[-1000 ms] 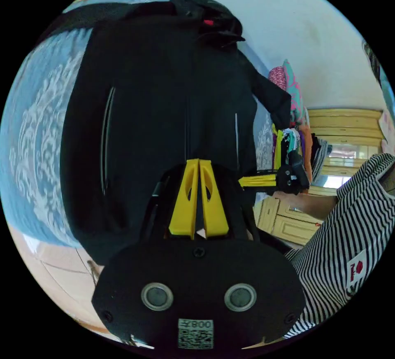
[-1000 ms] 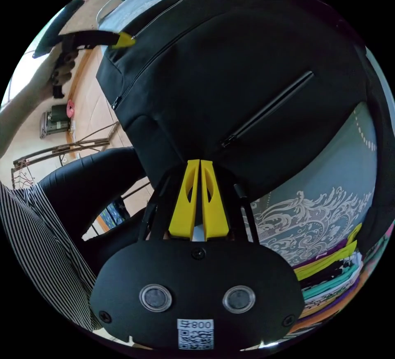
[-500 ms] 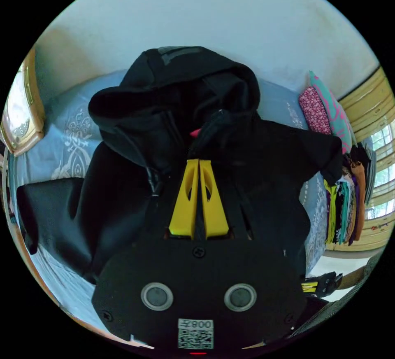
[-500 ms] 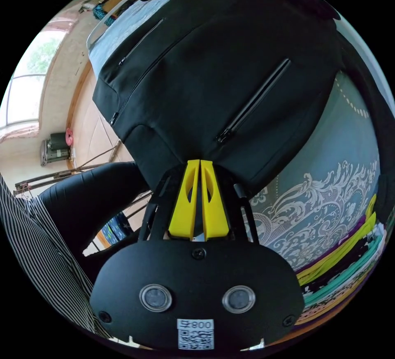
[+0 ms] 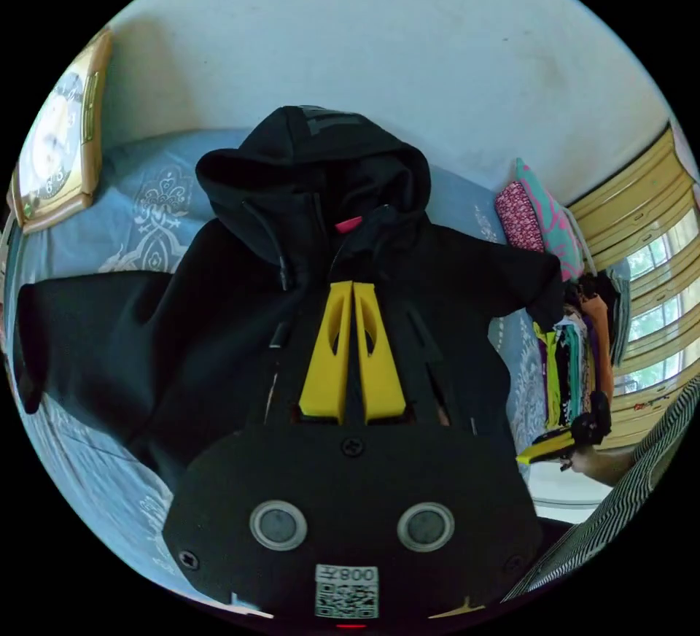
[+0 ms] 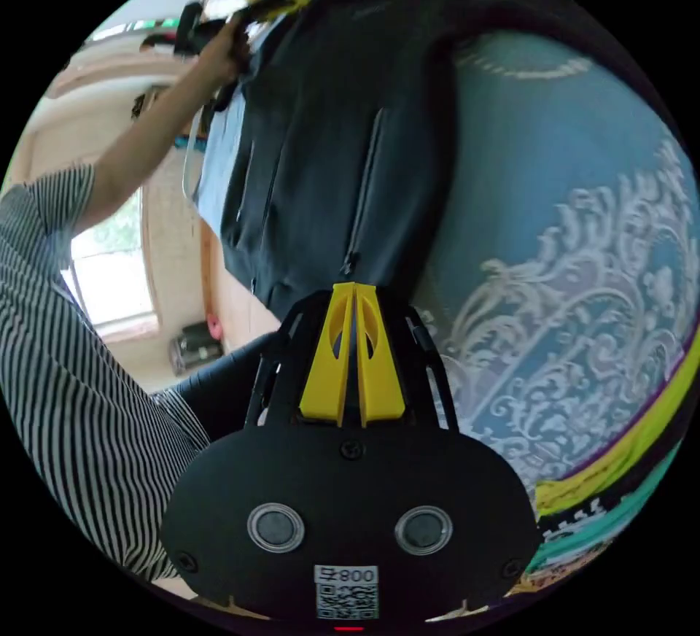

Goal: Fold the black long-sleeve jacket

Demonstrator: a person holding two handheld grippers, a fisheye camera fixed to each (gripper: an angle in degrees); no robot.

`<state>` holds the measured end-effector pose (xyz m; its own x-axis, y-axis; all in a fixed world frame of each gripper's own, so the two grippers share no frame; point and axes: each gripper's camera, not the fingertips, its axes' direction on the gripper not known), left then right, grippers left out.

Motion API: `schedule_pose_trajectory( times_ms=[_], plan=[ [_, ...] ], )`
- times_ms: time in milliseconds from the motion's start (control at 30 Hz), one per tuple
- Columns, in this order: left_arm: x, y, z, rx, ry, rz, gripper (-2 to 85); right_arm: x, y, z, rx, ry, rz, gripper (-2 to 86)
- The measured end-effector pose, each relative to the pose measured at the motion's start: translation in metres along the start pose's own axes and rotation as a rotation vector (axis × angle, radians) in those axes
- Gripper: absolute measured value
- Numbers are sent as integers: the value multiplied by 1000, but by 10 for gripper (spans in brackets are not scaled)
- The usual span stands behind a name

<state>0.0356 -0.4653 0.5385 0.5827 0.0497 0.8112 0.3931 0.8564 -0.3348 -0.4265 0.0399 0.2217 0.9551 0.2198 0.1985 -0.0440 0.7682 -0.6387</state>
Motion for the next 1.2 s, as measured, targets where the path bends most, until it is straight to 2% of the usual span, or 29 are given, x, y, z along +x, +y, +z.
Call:
schedule_pose_trajectory(
  times_ms=[67,133,200,267,367,467,667,867,967,1200],
  plan=[
    [23,-5,2,-26,134,41,18,26,16,-28,105,159,51,7],
    [49,-11,16,-91,248,73,34,63,34,-62,245,399,174,17],
    [79,-20,36,-156,382,111,56,90,52,-79,338,472,245,23],
    [125,-38,67,-209,560,170,77,114,73,-84,405,444,297,27],
    [182,-74,102,-241,727,257,96,137,108,-69,462,399,335,25],
    [229,-115,131,-282,811,330,113,154,139,-38,466,385,361,20],
    [278,-169,167,-380,809,418,117,202,189,17,502,258,402,15],
    [271,-184,148,-384,857,408,30,246,237,53,543,185,432,23],
    [255,-188,118,-364,871,404,19,269,261,62,597,99,449,40],
    [206,-200,56,-369,949,297,11,318,292,85,896,-310,430,75]
  ],
)
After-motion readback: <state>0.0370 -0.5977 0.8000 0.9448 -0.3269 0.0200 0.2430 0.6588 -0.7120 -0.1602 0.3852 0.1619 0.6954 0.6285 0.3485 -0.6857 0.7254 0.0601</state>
